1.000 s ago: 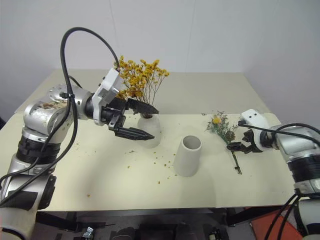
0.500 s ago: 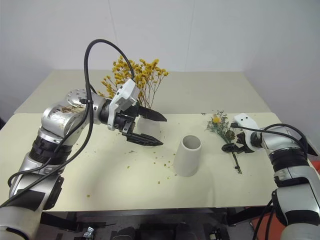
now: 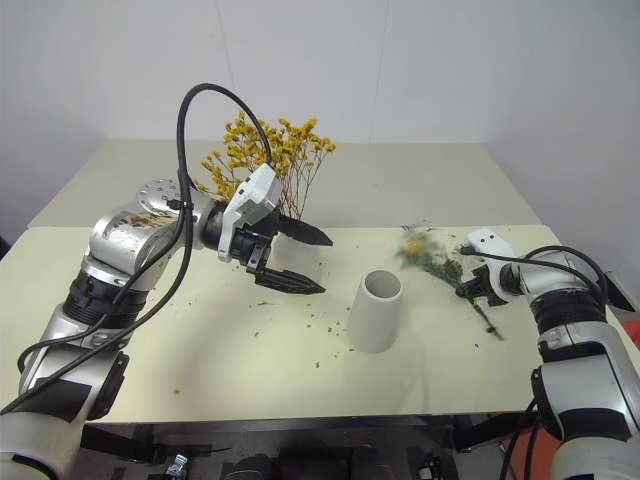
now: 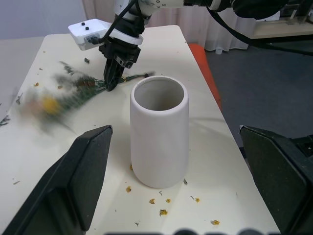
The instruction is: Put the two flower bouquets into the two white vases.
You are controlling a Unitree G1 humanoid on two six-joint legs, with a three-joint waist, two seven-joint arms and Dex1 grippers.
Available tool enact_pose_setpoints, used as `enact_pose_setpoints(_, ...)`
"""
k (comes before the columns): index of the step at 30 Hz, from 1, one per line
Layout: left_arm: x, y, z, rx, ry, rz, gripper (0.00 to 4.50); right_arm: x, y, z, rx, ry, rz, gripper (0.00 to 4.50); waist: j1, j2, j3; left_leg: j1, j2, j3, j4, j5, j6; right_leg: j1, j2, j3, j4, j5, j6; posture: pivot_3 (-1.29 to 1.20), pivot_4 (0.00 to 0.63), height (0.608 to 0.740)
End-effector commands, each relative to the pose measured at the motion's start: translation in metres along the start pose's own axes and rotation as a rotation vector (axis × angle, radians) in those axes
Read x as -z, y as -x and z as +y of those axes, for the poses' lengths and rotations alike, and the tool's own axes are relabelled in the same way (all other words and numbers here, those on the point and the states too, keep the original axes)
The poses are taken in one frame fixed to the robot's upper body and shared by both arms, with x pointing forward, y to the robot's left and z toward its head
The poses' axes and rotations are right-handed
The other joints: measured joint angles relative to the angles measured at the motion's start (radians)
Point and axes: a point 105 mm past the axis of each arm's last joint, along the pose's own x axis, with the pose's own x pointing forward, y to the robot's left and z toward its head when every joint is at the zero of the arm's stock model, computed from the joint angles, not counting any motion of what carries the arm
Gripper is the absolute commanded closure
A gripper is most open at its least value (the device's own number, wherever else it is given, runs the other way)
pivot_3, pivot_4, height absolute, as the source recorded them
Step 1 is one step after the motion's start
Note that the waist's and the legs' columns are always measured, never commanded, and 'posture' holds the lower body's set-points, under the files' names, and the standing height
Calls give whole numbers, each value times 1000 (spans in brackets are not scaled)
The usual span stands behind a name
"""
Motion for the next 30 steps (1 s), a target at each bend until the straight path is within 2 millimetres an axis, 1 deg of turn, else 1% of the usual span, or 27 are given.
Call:
enact_pose_setpoints(1, -12, 2, 0, -4, -67, -5, 0, -5, 5, -4, 11, 0, -19, 4485, 0, 0, 0, 0, 0, 0, 0, 0, 0, 0, 0, 0, 0, 0, 0, 0, 150, 740)
enact_pose_setpoints(4, -12, 2, 1, -7, -67, -8, 0, -5, 7, -9, 48, -22, -37, 4485, 0, 0, 0, 0, 0, 0, 0, 0, 0, 0, 0, 0, 0, 0, 0, 0, 150, 740)
enact_pose_setpoints(8, -13, 3, 1, -13, -63, -19, 0, -18, 21, -17, 114, -60, -130, 4485, 1, 0, 0, 0, 0, 0, 0, 0, 0, 0, 0, 0, 0, 0, -1, 0, 150, 740)
enact_pose_setpoints(12, -12, 6, 1, -23, -54, -20, 0, -35, 51, -26, 243, -126, -304, 4485, 2, 4, 2, -1, -1, 0, 0, 0, 0, -1, -1, 0, 0, 1, -1, 0, 150, 740)
enact_pose_setpoints(14, -12, 7, 1, -28, -46, -25, 0, -50, 77, -27, 345, -124, -484, 4485, 4, 4, 2, -2, -1, -1, -1, 0, 0, -1, 0, 0, 0, 1, -1, 0, 150, 740)
enact_pose_setpoints(16, -12, 7, 2, -30, -39, -33, 0, -62, 104, -23, 434, -121, -646, 4485, 6, 4, 2, -3, -1, -2, -1, 0, 0, -2, 0, 0, 1, 1, -1, 0, 150, 740)
enact_pose_setpoints(17, -12, 7, 2, -32, -36, -36, 0, -69, 119, -19, 462, -135, -736, 4485, 4, 4, 3, -3, -1, -2, -1, 0, 0, -2, 0, 0, 1, 0, -1, 0, 150, 740)
enact_pose_setpoints(19, -13, 7, 3, -38, -30, -44, 0, -83, 152, -6, 456, -214, -934, 4485, 1, 5, 3, -3, -1, -2, -1, 0, 0, -2, -1, 0, 1, 0, 1, 0, 150, 740)
enact_pose_setpoints(21, -13, 7, 3, -41, -23, -50, 0, -91, 176, 10, 426, -241, -1076, 4485, 2, 6, 3, -3, -1, -2, 0, 0, 0, -2, 0, 0, 2, 0, 1, 0, 150, 740)
enact_pose_setpoints(23, -12, 7, 3, -36, -15, -55, 0, -98, 196, 31, 364, -253, -1204, 4485, 3, 6, 3, -2, -1, -3, 0, 0, 0, -2, 0, 0, 3, -1, 2, 0, 150, 740)
enact_pose_setpoints(26, -11, 8, 2, -35, -14, -54, 0, -100, 213, 55, 332, -238, -1318, 4485, 3, 6, 3, -2, -1, -3, 0, 0, 0, -2, 0, 0, 3, -1, 2, 0, 150, 740)
enact_pose_setpoints(28, -11, 8, 2, -36, -11, -55, 0, -101, 219, 71, 328, -221, -1379, 4485, 3, 6, 3, -2, -1, -3, 0, 0, 0, -1, 0, 0, 2, -1, 2, 0, 150, 740)
enact_pose_setpoints(30, -12, 10, 0, -32, -11, -60, 0, -101, 220, 86, 293, -197, -1405, 4485, 3, 6, 3, -2, -1, -3, 0, 0, 0, -1, 0, 0, 2, -1, 2, 0, 150, 740)
